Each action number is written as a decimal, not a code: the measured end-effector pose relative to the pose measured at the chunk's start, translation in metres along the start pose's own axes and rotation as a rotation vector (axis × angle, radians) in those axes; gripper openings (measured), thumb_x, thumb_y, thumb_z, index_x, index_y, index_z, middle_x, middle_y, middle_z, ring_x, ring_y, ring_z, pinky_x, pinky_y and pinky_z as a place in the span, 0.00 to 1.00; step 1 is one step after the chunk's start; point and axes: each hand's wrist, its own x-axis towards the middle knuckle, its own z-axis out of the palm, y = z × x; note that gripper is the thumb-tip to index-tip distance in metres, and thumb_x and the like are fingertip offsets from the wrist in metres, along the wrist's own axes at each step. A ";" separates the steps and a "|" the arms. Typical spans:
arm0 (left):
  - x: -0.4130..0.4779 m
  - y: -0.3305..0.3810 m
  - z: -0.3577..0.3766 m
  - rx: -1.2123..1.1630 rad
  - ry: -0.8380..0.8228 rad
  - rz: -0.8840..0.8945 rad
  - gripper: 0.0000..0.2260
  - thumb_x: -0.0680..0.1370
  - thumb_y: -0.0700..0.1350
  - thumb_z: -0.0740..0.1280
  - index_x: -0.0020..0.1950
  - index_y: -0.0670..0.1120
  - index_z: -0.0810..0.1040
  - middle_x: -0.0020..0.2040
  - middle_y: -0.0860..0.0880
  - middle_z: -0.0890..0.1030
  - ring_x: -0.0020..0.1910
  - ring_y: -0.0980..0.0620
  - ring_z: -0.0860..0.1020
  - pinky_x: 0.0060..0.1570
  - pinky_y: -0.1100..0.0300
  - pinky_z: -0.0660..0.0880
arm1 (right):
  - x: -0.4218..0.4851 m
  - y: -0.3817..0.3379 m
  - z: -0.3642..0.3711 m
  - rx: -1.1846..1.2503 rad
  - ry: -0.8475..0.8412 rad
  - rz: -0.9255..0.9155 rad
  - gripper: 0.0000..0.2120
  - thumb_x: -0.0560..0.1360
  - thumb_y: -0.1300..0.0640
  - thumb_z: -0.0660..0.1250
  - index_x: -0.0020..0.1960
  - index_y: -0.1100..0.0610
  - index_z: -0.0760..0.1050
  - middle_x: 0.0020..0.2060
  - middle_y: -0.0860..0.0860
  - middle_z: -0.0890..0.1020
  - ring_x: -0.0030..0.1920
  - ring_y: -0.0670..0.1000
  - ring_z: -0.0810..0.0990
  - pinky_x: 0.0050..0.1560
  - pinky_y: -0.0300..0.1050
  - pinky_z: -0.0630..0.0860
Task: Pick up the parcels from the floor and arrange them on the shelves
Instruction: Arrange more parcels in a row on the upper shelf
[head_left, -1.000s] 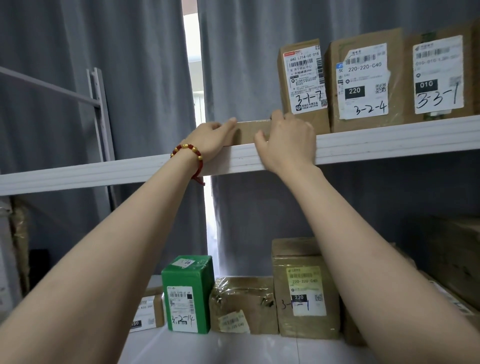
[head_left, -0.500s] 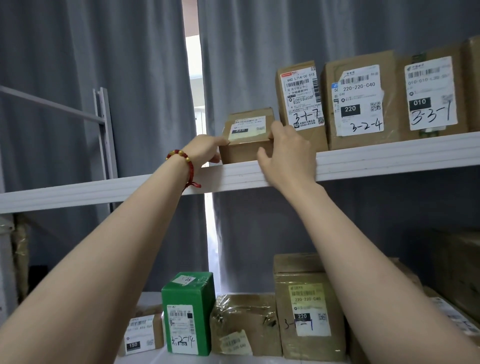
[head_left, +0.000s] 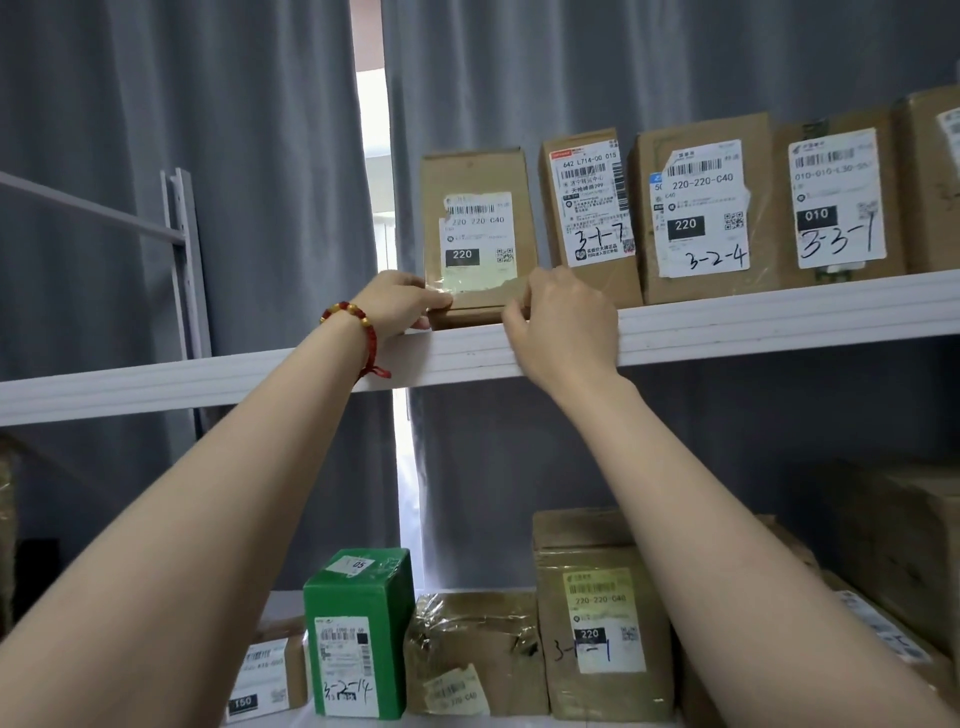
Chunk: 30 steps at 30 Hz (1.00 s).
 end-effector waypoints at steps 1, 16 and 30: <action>0.000 0.000 -0.001 0.012 -0.010 0.001 0.14 0.77 0.48 0.71 0.59 0.42 0.79 0.53 0.46 0.83 0.53 0.48 0.81 0.61 0.52 0.75 | -0.001 0.000 0.000 -0.019 -0.001 -0.006 0.15 0.81 0.53 0.55 0.47 0.60 0.77 0.45 0.56 0.79 0.37 0.55 0.69 0.38 0.46 0.61; 0.025 0.018 0.024 0.285 -0.056 -0.066 0.10 0.79 0.47 0.67 0.57 0.43 0.76 0.53 0.46 0.76 0.52 0.46 0.73 0.51 0.54 0.70 | -0.002 0.000 0.003 -0.063 0.027 -0.089 0.19 0.82 0.54 0.52 0.43 0.59 0.78 0.42 0.56 0.80 0.36 0.54 0.68 0.38 0.47 0.60; 0.026 0.014 0.021 0.288 -0.035 -0.098 0.14 0.77 0.51 0.69 0.55 0.42 0.78 0.56 0.44 0.78 0.51 0.46 0.74 0.48 0.54 0.71 | -0.007 -0.001 0.000 -0.130 0.129 -0.164 0.13 0.76 0.61 0.67 0.33 0.59 0.76 0.30 0.55 0.77 0.29 0.55 0.71 0.34 0.45 0.59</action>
